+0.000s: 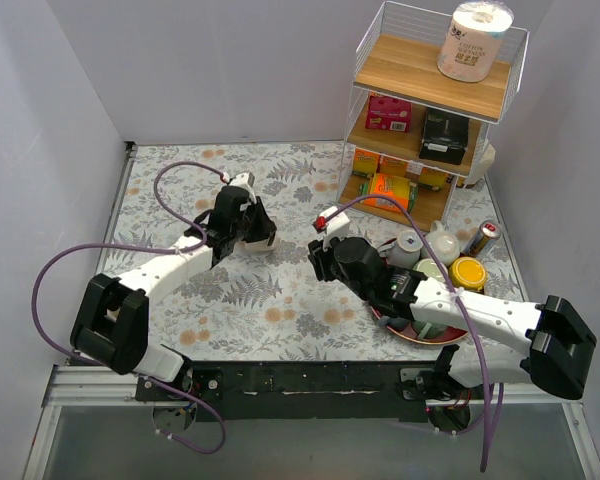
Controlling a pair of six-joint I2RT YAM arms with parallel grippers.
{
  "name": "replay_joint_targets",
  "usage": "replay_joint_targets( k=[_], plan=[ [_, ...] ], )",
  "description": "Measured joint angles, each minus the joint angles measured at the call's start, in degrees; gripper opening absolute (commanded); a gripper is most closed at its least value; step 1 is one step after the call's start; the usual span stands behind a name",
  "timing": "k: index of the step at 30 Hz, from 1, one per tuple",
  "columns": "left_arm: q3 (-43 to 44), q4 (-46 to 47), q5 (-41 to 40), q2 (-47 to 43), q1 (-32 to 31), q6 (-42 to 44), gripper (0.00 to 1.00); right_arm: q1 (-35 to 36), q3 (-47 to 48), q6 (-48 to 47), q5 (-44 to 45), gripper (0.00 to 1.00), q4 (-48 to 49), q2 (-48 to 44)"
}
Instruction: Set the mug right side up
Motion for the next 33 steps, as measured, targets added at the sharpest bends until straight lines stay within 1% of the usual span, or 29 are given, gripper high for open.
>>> replay_joint_targets(
  k=[7,8,12,16,22,27,30,33],
  plan=[
    [-18.64,21.94,-4.04,-7.19,-0.07,6.51,0.0,-0.09,0.0,1.84,0.26,0.47,-2.47,-0.37],
    [-19.3,22.73,-4.17,-7.5,-0.07,6.73,0.0,-0.11,0.0,1.88,0.24,0.47,-2.75,-0.37],
    [-28.98,34.95,-5.16,-11.54,-0.07,8.22,0.0,-0.37,0.02,1.92,0.24,0.47,-3.02,-0.37],
    [-37.86,43.82,-5.31,-16.7,-0.07,8.28,0.0,-0.42,0.07,2.03,0.22,0.47,-3.04,-0.31],
    [-45.2,54.62,-5.01,-18.05,-0.07,8.87,0.0,-0.68,0.52,2.23,0.22,0.47,-3.17,1.07],
    [-50.58,64.43,-4.5,-16.74,-0.28,10.62,0.0,-0.68,0.55,2.32,0.22,0.47,-4.13,1.57],
    [-52.37,68.63,-4.46,-15.34,-0.76,11.3,0.0,-0.68,0.55,2.54,0.22,0.47,-4.59,1.6],
    [-53.09,70.99,-4.87,-14.27,-1.16,11.37,0.04,-0.7,0.55,2.93,0.24,0.47,-4.81,1.64]
  ],
)
